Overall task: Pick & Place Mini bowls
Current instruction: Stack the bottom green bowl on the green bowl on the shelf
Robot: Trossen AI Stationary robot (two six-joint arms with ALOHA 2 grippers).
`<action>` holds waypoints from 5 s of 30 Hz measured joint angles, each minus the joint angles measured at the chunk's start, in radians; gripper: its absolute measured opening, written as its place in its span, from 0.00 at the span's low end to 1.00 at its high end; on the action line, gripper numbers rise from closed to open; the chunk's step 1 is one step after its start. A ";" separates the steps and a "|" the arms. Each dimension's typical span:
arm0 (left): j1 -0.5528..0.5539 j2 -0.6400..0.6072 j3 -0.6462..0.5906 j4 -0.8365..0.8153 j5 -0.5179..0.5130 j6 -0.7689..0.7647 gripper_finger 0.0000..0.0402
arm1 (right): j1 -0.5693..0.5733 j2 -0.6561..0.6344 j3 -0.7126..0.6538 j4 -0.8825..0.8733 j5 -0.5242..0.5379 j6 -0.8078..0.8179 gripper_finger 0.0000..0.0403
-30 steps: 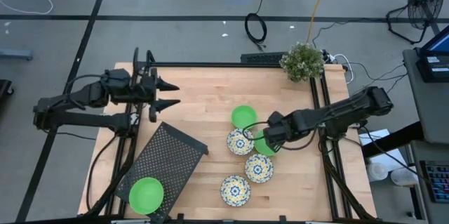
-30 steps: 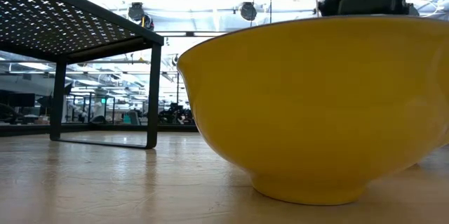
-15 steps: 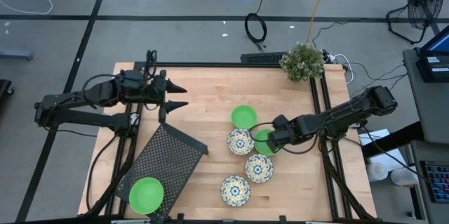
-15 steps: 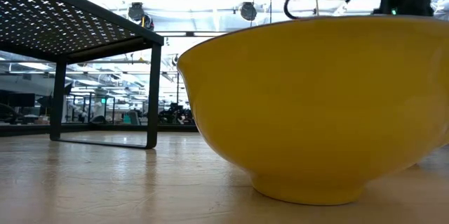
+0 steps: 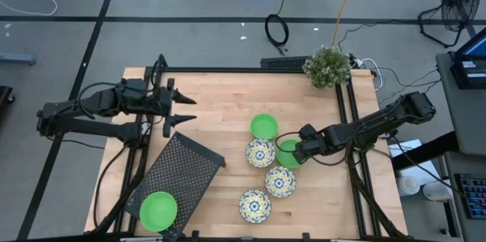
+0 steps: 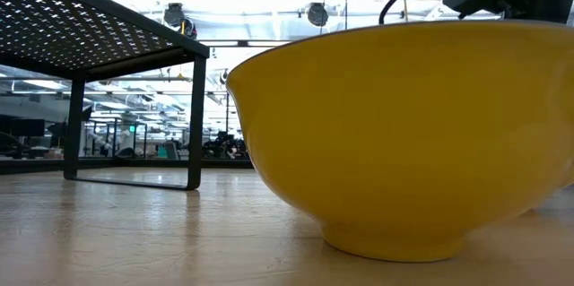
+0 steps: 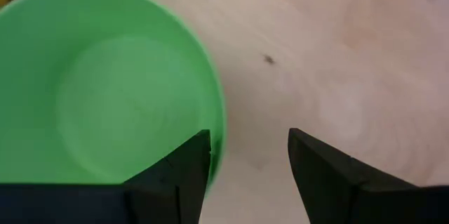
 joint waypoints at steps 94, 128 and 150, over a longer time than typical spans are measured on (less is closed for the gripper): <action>-0.126 0.002 0.000 -0.053 -0.003 -0.008 0.57 | 0.021 -0.050 -0.021 -0.160 0.019 0.117 0.04; -0.126 0.001 0.000 -0.055 -0.002 -0.008 0.57 | 0.022 -0.053 -0.071 -0.094 0.021 0.062 0.03; -0.127 0.001 0.000 -0.055 -0.002 -0.008 0.57 | 0.021 -0.202 -0.076 0.092 0.342 -0.139 0.00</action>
